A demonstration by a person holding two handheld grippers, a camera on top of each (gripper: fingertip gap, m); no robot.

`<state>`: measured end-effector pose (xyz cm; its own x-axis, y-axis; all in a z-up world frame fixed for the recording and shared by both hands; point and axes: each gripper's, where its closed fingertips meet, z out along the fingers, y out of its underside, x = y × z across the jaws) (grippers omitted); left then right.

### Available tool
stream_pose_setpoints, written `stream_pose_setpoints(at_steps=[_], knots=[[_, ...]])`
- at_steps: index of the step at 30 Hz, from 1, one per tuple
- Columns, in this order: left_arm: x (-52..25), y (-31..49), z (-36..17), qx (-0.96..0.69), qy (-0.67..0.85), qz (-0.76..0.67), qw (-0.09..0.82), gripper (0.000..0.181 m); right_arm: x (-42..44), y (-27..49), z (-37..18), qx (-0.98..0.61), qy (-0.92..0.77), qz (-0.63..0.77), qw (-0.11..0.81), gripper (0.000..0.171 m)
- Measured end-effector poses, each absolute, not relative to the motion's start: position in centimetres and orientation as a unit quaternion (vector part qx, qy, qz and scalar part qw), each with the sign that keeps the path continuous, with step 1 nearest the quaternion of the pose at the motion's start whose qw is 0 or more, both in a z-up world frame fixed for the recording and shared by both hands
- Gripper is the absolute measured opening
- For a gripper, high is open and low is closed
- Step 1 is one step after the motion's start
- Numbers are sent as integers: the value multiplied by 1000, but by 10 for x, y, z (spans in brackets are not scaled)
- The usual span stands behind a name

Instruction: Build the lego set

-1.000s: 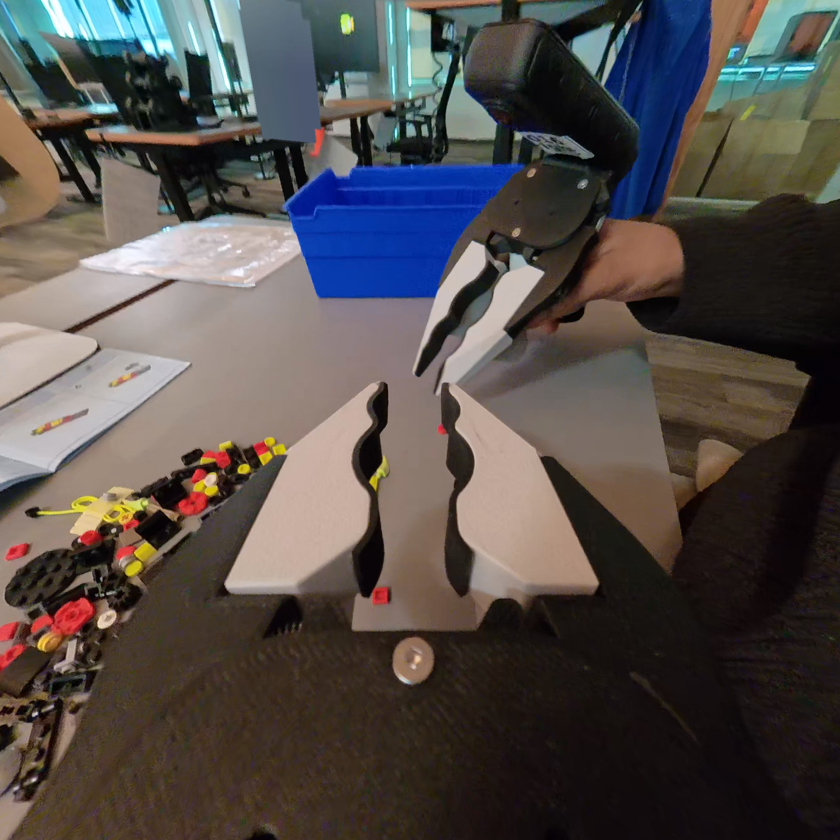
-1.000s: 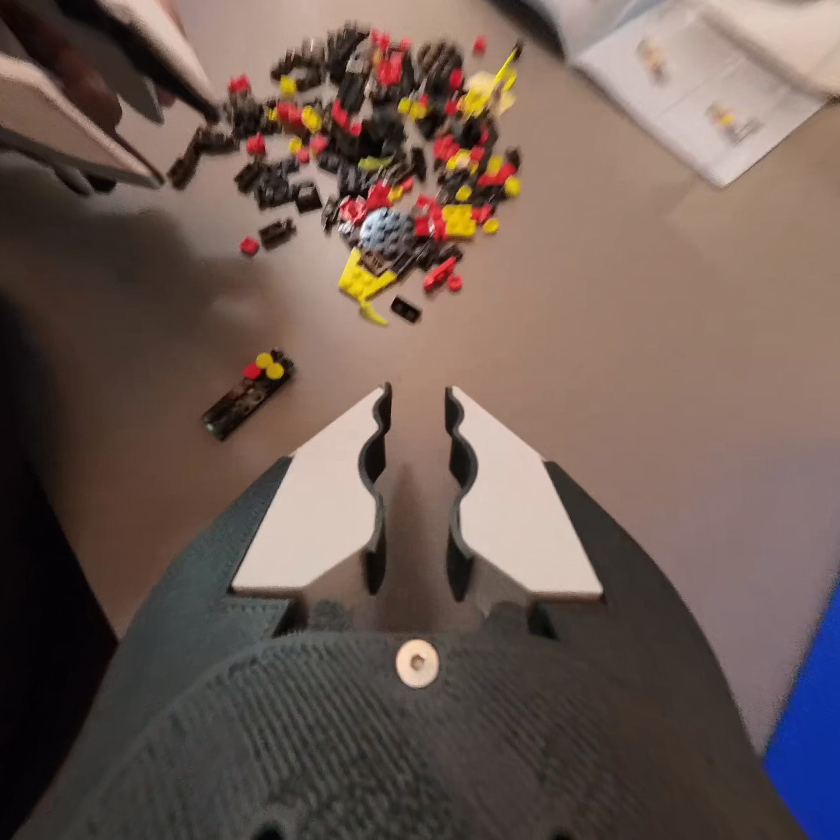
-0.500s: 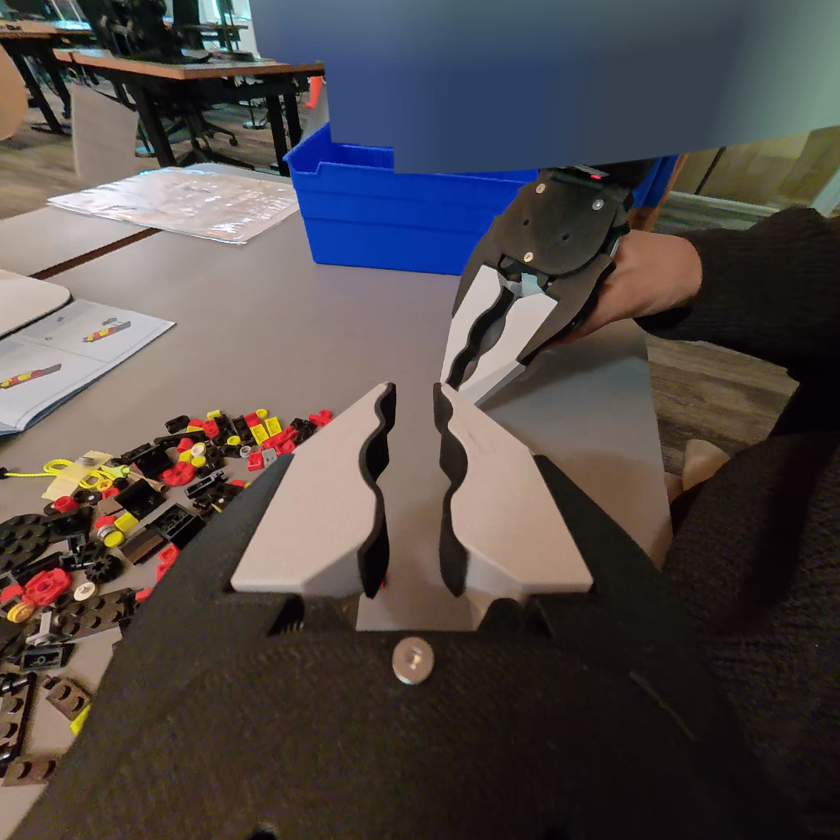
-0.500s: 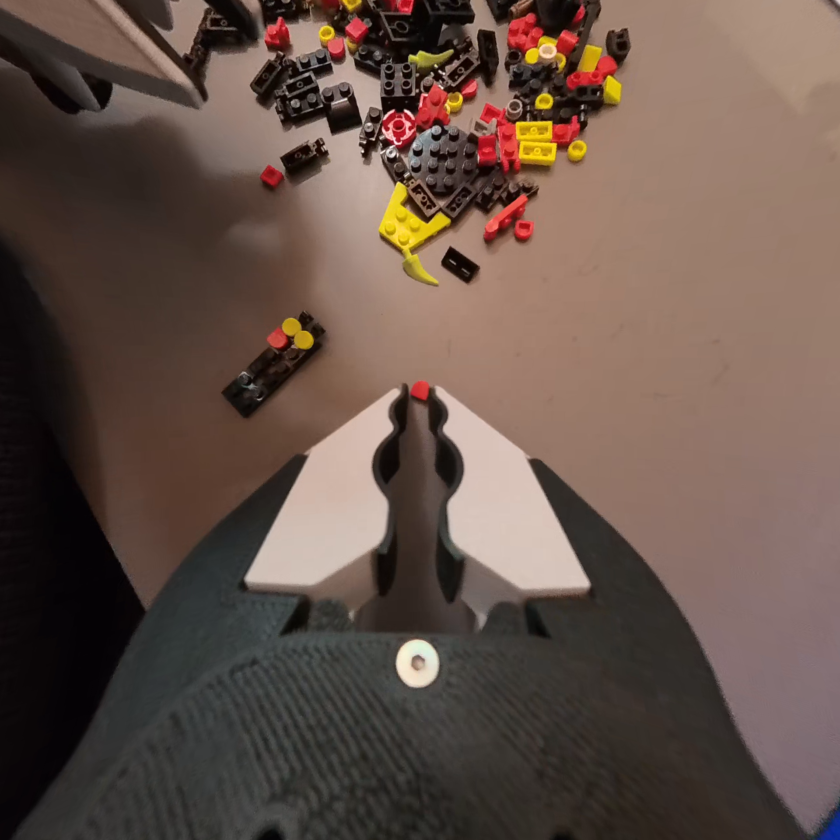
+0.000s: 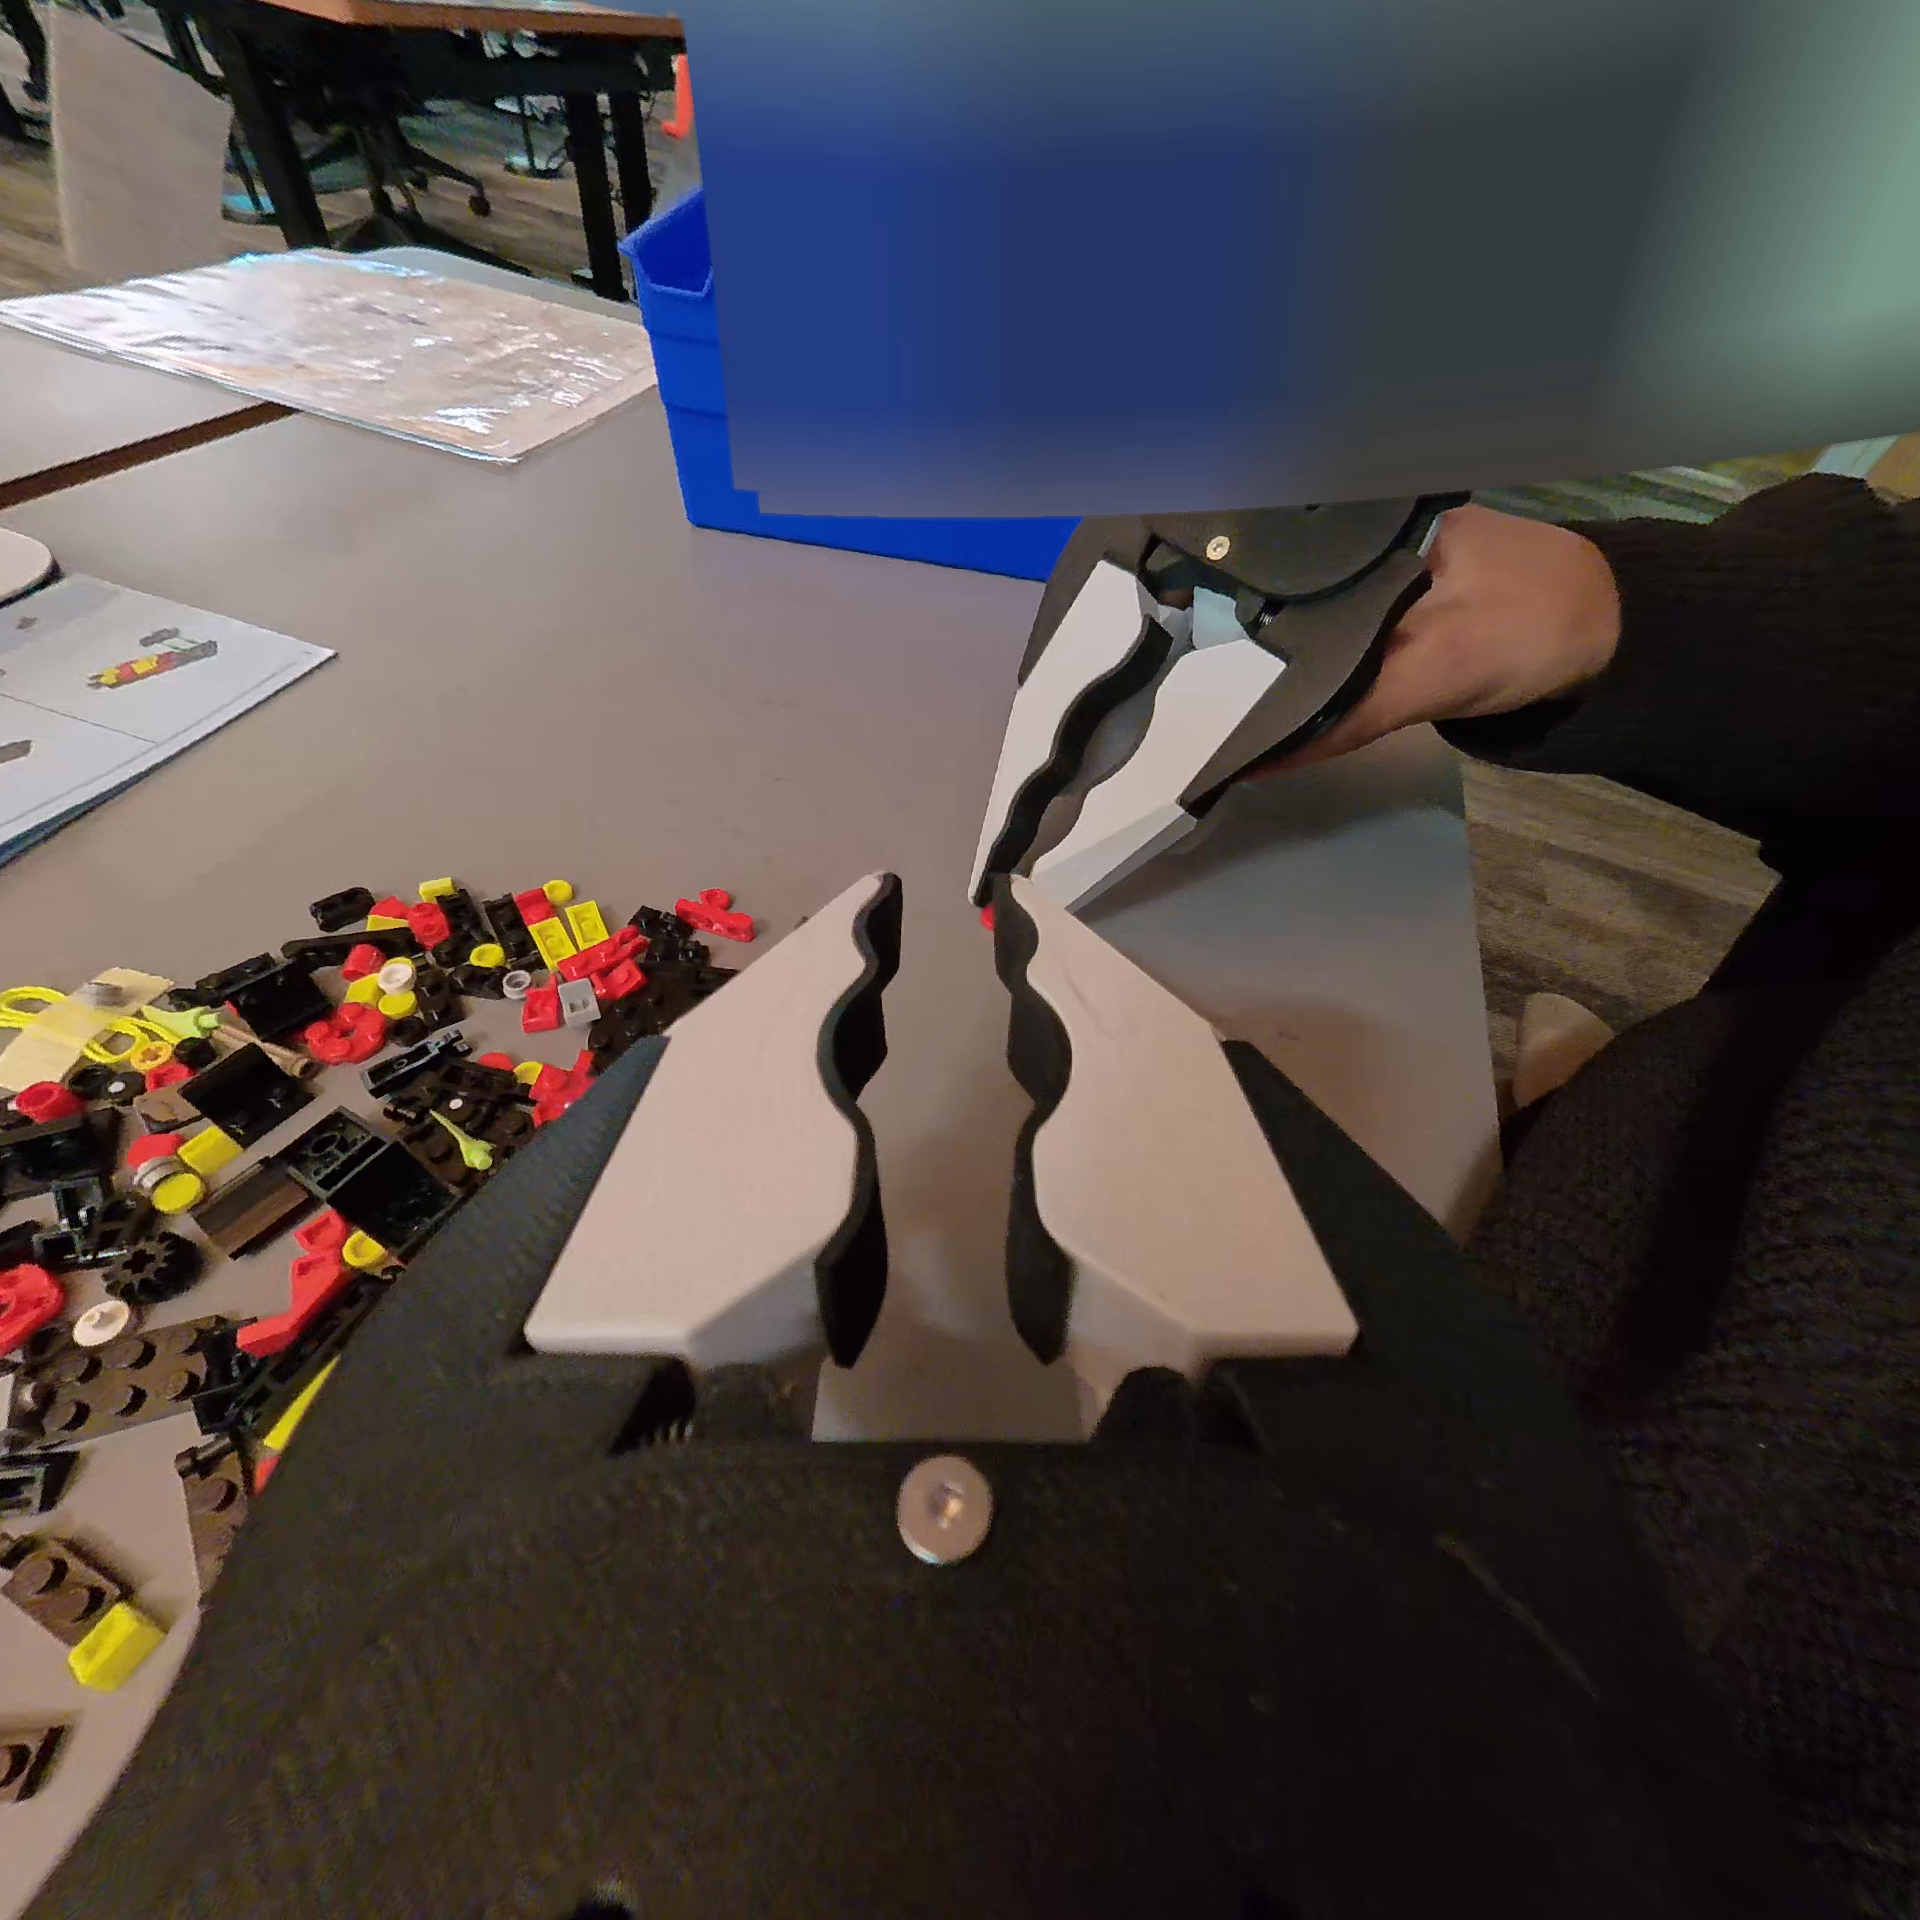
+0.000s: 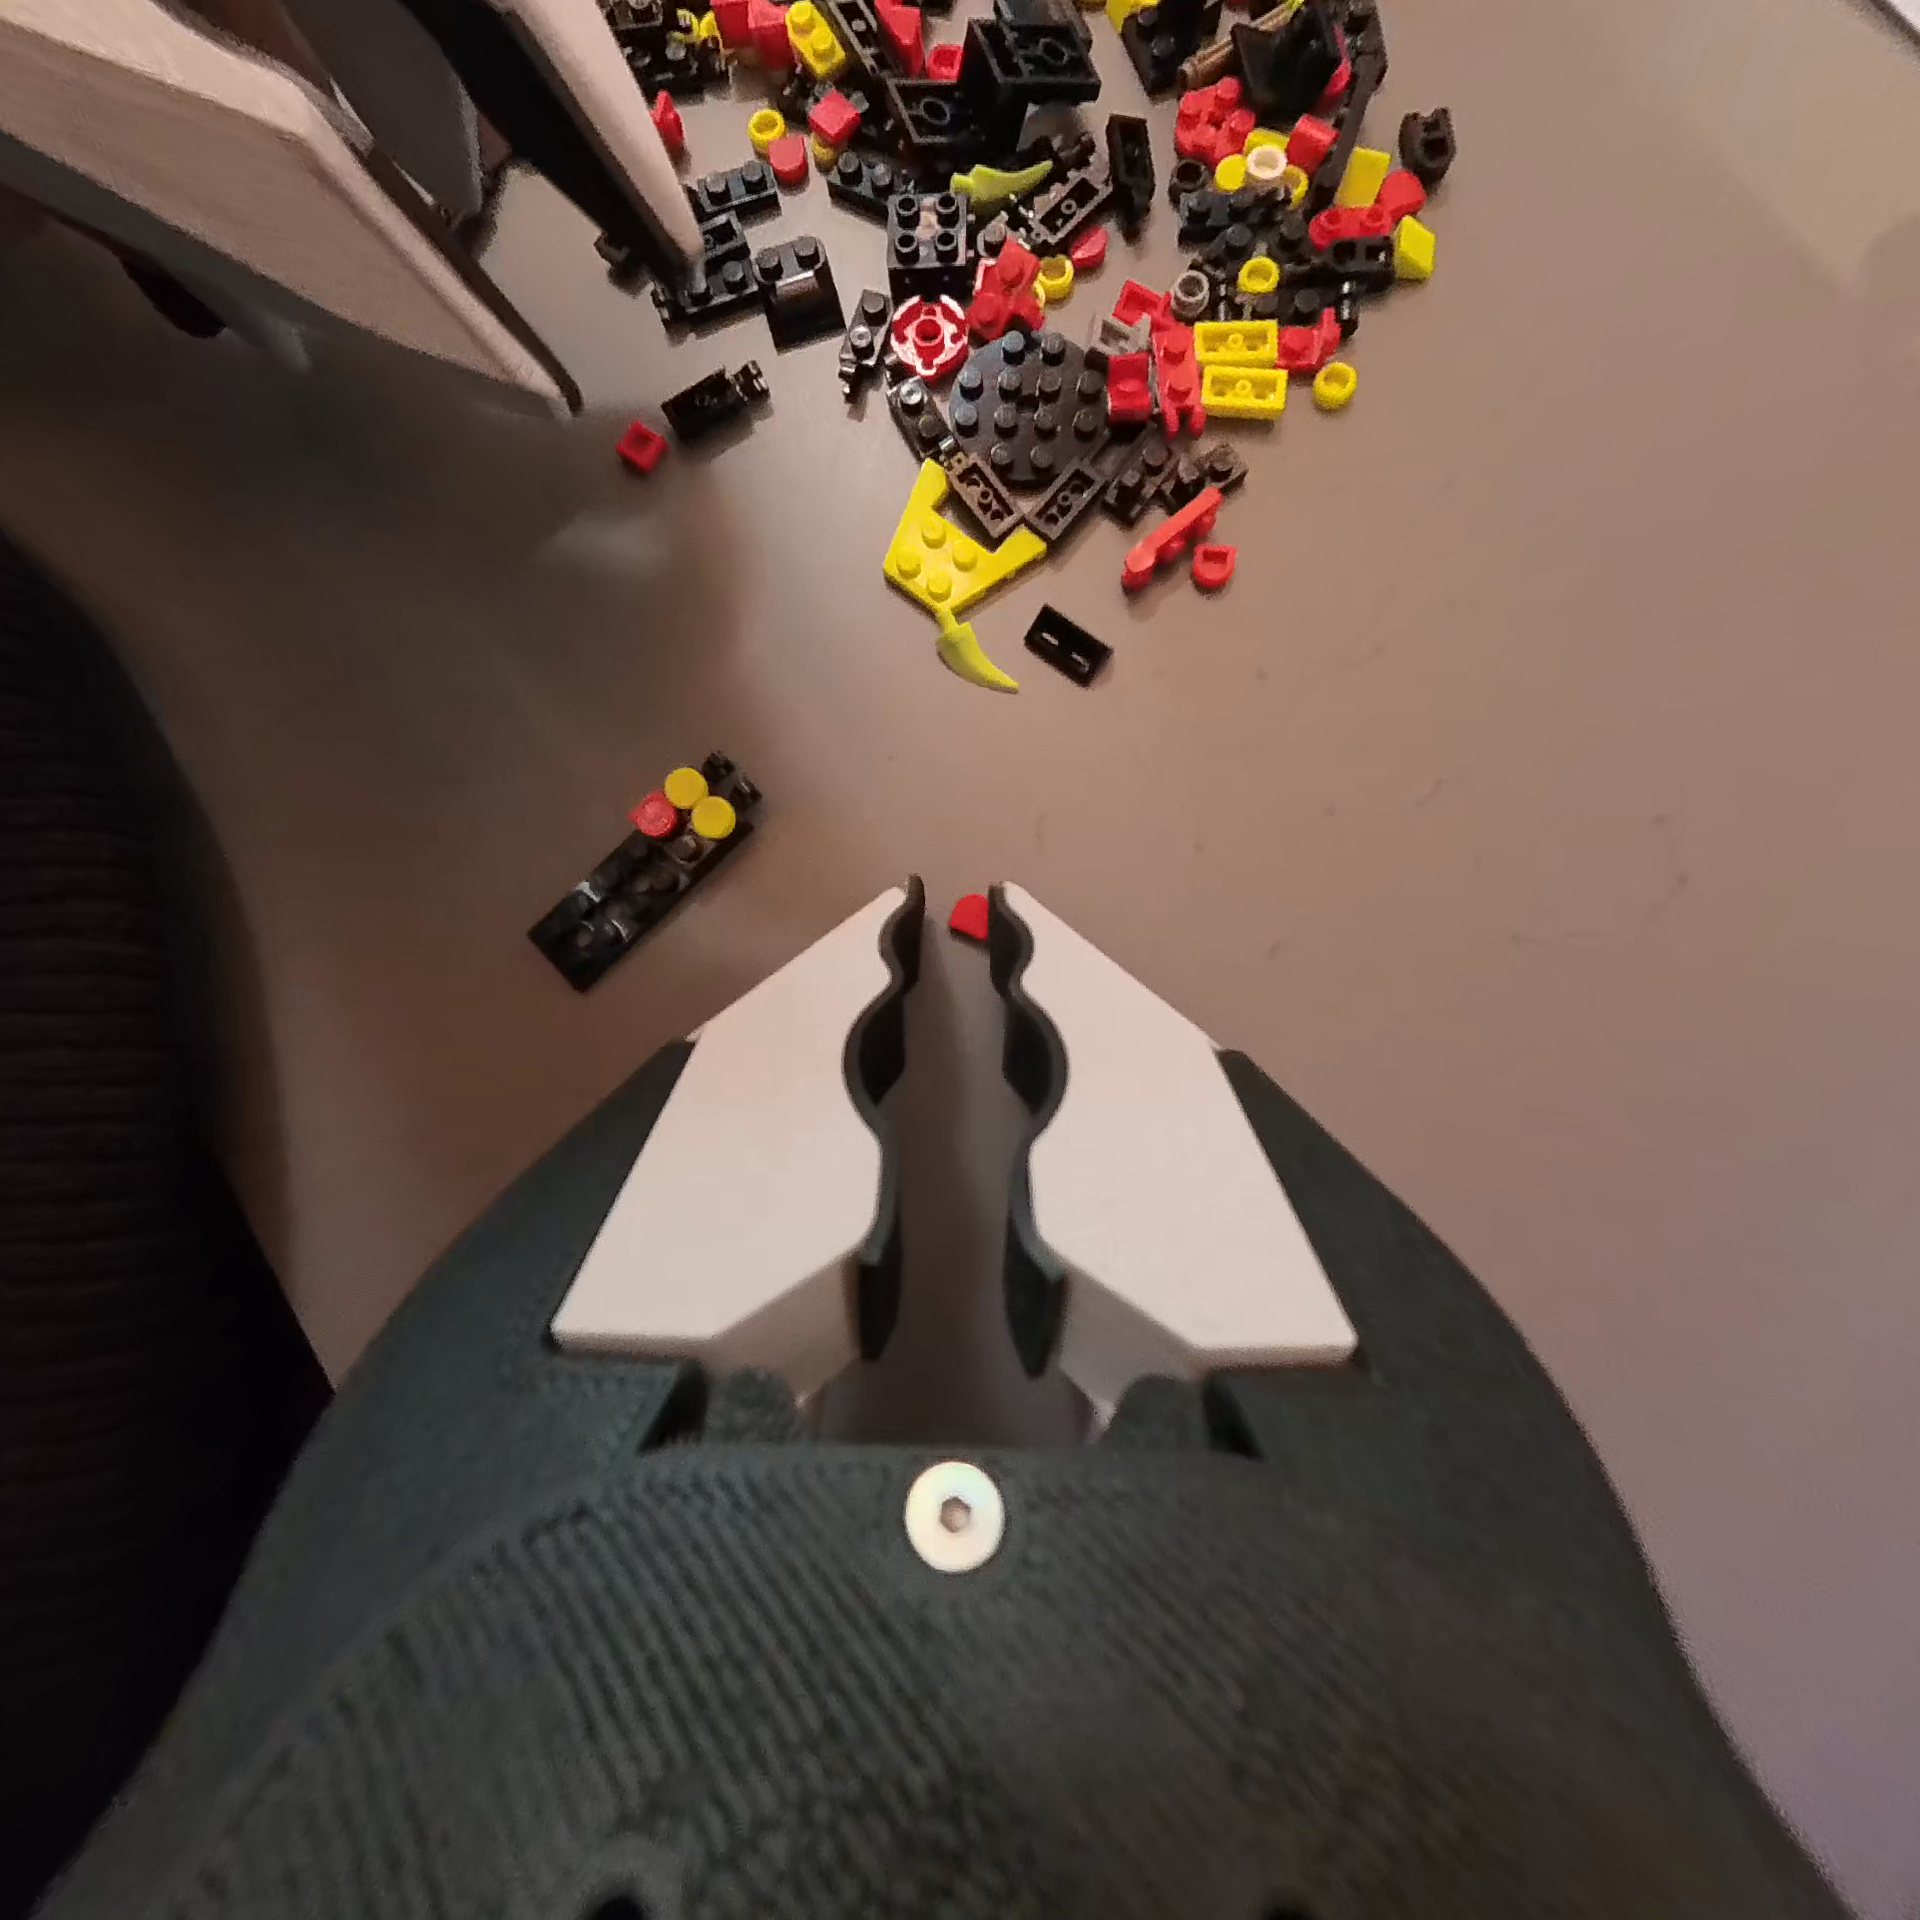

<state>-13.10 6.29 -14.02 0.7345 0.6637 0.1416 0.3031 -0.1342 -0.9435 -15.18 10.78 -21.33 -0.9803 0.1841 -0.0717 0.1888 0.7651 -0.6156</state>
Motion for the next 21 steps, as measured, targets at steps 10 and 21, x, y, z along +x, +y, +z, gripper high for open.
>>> stream_pose_setpoints(at_steps=[10,21], knots=[[-130,63,-140,-736,-330,152,572,15,-155,110,-215,96,944,-315,-19,11],[-128,65,-147,-745,-331,135,564,14,-146,101,-205,53,938,-343,-8,7]])
